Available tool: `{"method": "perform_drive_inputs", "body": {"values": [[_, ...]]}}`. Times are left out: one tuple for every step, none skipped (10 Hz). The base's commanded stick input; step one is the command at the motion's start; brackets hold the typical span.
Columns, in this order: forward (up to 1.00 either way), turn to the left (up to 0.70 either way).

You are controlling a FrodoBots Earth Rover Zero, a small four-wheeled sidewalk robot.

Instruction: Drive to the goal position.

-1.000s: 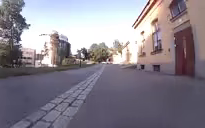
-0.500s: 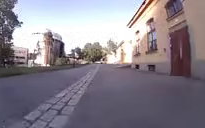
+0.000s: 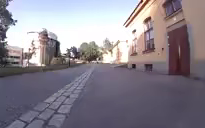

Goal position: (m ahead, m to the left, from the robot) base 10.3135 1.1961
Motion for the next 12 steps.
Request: {"method": "perform_drive_inputs", "body": {"values": [[0.50, 0.00], [0.50, 0.00], [0.50, 0.00], [0.50, 0.00], [0.50, 0.00], [0.50, 0.00], [0.50, 0.00], [0.50, 0.00], [0.50, 0.00], [0.50, 0.00], [0.50, 0.00], [0.50, 0.00]]}}
